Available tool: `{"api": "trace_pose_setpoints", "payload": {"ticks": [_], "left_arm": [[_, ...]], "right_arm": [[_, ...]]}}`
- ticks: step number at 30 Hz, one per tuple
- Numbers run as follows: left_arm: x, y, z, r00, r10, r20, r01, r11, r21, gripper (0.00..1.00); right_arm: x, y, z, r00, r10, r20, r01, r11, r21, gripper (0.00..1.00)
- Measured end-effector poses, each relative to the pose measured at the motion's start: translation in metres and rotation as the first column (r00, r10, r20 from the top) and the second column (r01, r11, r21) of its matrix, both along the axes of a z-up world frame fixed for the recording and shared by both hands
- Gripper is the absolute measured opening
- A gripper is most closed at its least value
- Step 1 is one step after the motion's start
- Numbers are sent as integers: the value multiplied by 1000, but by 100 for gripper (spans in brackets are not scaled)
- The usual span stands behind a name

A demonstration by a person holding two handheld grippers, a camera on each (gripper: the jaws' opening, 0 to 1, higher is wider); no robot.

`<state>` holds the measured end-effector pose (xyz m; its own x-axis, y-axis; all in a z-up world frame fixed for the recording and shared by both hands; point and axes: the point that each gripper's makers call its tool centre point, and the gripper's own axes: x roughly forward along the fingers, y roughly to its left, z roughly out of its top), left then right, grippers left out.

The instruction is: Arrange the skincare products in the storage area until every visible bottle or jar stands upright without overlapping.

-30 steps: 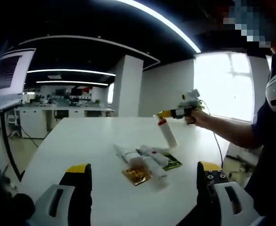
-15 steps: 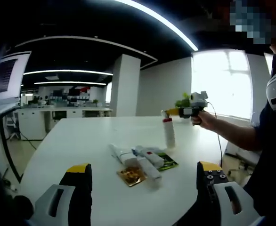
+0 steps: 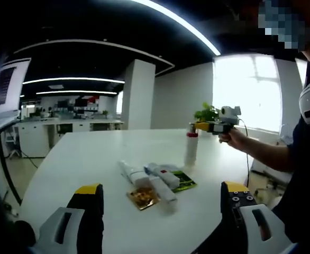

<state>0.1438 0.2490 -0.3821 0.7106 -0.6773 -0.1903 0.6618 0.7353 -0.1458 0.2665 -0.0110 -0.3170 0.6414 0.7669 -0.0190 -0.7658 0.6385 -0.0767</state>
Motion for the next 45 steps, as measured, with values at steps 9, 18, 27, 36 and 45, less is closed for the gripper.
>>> {"api": "trace_pose_setpoints", "payload": {"ticks": [9,18,27,36,45], "left_arm": [[-1,-6,-2,1000,-16,-9,16,1000,11,92],[-4,-7,-1,1000,-13,-8,13,1000,14,92],[-5,-7,1,1000,-15,-4,15,1000,13,92],[-6,-7,1,1000,-18,-2,18,1000,13,92],[-5,-7,3,1000,-19,1,19,1000,12,92]], "right_arm": [[-4,-6,1,1000,14,16,-14,999,42,25],[-6,-4,1,999,27,29,-28,998,49,26],[-7,-4,1,999,31,34,-32,998,52,26],[-7,0,-7,1000,30,2,-30,999,45,31],[-3,-2,-19,1000,-16,-12,16,1000,24,40]]}}
